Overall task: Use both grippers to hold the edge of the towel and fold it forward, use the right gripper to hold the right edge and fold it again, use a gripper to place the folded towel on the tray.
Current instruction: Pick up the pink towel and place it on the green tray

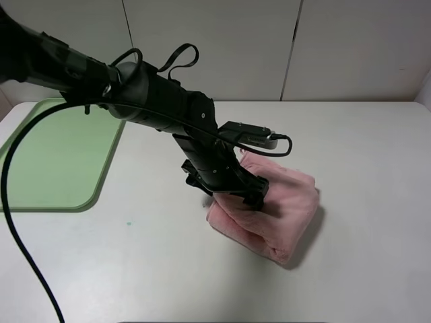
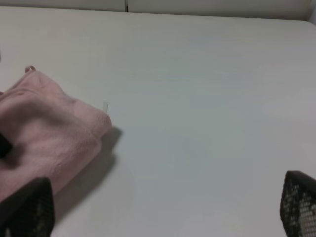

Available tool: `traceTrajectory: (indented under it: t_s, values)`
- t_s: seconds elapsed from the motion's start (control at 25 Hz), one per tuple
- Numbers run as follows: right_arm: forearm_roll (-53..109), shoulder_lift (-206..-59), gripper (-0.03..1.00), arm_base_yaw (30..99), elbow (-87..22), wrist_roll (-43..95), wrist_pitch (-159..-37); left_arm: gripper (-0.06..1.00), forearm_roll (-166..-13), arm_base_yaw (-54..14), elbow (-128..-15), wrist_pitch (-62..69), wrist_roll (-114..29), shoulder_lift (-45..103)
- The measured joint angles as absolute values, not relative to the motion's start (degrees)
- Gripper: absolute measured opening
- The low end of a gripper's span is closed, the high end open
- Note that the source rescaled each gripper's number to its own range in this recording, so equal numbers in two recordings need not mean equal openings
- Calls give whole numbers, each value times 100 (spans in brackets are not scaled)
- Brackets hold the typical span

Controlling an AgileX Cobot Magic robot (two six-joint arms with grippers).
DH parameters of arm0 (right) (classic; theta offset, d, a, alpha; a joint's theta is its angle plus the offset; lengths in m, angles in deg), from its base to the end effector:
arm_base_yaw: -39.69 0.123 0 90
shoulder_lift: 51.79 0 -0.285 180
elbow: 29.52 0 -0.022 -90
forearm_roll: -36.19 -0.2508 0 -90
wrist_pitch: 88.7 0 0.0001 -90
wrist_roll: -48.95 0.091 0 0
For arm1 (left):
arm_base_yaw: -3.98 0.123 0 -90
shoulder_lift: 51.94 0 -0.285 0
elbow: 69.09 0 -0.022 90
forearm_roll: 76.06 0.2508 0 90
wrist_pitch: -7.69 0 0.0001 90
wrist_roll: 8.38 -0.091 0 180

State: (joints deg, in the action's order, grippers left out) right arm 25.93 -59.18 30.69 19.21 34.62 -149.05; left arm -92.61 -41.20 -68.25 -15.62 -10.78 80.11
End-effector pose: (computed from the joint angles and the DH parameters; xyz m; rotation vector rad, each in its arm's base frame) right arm -0.0037 0.0149 0.2781 -0.1018 2.0176 -0.0441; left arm 0.2939 -0.3103 0.0978 0.8087 2.6674 -0.4334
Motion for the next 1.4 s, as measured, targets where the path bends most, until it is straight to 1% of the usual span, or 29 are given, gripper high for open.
traceTrajectory:
  t_s: [0.36, 0.52, 0.64, 0.84, 0.92, 1.08, 1.12, 1.4]
  values:
    - [2593, -5918, 100, 3069, 1921, 3462, -14901, 98, -9263, -4131, -6956, -1554, -1129, 8129]
    - [2593, -5918, 100, 3069, 1921, 3462, -14901, 93, -9263, -4131, -6956, -1537, -1140, 8129]
    - [2593, -5918, 100, 3069, 1921, 3462, -14901, 83, -9263, -4179, -6956, -1485, -1140, 8153]
    - [2593, -5918, 100, 3069, 1921, 3462, -14901, 60, -9279, -4256, -6956, -1406, -1140, 8177]
    - [2593, -5918, 100, 3069, 1921, 3462, -14901, 50, -9281, -4268, -6956, -1373, -1140, 8177]
    - [2593, -5918, 100, 3069, 1921, 3462, -14901, 26, -9319, -4274, -6956, -1351, -1140, 8177]
    - [2593, -5918, 100, 3069, 1921, 3462, -14901, 22, -9324, -4274, -6956, -1351, -1140, 8177]
    - [2593, -5918, 100, 3069, 1921, 3462, -14901, 22, -9324, -4280, -6956, -1349, -1140, 8177]
